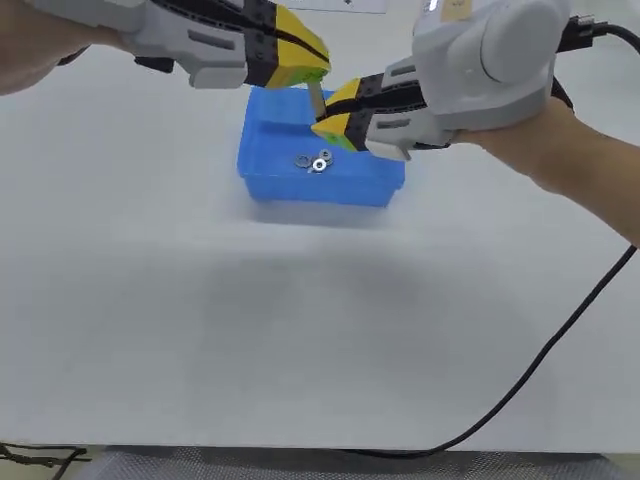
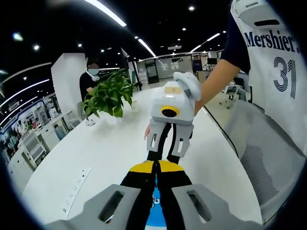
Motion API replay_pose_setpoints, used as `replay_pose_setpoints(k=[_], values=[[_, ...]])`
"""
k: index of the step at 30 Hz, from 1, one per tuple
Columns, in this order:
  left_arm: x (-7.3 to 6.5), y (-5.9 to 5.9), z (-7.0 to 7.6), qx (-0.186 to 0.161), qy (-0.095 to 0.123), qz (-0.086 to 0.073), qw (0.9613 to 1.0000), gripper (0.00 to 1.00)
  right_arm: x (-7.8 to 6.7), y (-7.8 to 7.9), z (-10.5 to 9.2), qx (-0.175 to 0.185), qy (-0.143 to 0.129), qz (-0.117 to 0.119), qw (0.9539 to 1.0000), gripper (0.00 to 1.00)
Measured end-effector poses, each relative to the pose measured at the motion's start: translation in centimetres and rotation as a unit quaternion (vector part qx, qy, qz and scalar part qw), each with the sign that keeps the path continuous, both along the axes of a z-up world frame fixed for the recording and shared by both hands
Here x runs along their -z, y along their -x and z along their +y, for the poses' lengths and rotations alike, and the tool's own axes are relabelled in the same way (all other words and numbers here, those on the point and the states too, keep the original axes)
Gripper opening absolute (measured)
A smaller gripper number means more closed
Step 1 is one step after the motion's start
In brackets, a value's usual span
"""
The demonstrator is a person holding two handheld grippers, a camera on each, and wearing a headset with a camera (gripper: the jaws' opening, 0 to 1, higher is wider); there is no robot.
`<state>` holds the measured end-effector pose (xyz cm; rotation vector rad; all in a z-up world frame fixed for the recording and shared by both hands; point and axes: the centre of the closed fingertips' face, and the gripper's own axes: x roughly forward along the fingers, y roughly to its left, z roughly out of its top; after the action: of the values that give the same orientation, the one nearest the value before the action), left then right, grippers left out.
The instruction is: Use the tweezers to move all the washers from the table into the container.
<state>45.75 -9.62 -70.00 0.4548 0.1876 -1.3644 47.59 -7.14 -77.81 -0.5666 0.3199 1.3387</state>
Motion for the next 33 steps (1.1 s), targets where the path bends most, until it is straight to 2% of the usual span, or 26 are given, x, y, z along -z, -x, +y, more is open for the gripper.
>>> replay_pose_setpoints(k=[3, 7, 11, 15, 20, 22, 28, 30, 33], values=[[-0.4, 0.9, 0.1, -0.001, 0.003, -0.004, 1.0000, 0.05, -0.5, 1.0, -0.4, -0.001, 0.006, -0.005, 1.0000, 0.08], [-0.3, 2.6, -0.1, -0.002, 0.007, -0.005, 1.0000, 0.05, -0.4, 2.4, -0.9, -0.008, 0.024, -0.008, 0.9996, 0.08], [0.2, 4.5, -0.2, -0.005, 0.021, 0.007, 0.9997, 0.05, 0.0, 4.6, -1.5, -0.019, 0.042, -0.004, 0.9989, 0.08], [1.5, 6.0, 0.0, -0.006, 0.021, 0.024, 0.9995, 0.05, 1.0, 6.7, -2.1, -0.031, 0.060, 0.009, 0.9977, 0.08], [4.8, 7.5, 0.4, -0.003, 0.000, 0.052, 0.9987, 0.05, 3.0, 8.5, -2.8, -0.041, 0.089, 0.028, 0.9948, 0.08], [5.9, 7.7, 0.4, -0.004, -0.010, 0.059, 0.9982, 0.05, 4.0, 9.0, -3.1, -0.041, 0.102, 0.036, 0.9933, 0.08], [10.3, 7.6, 0.2, -0.004, -0.049, 0.084, 0.9952, 0.05, 7.5, 9.3, -3.8, -0.043, 0.154, 0.046, 0.9860, 0.08], [11.5, 7.4, 0.2, -0.007, -0.065, 0.086, 0.9941, 0.05, 8.6, 9.0, -4.0, -0.040, 0.170, 0.046, 0.9835, 0.08], [13.6, 7.1, 0.4, -0.010, -0.095, 0.090, 0.9913, 0.05, 9.5, 8.9, -4.3, -0.039, 0.179, 0.052, 0.9818, 0.08]])
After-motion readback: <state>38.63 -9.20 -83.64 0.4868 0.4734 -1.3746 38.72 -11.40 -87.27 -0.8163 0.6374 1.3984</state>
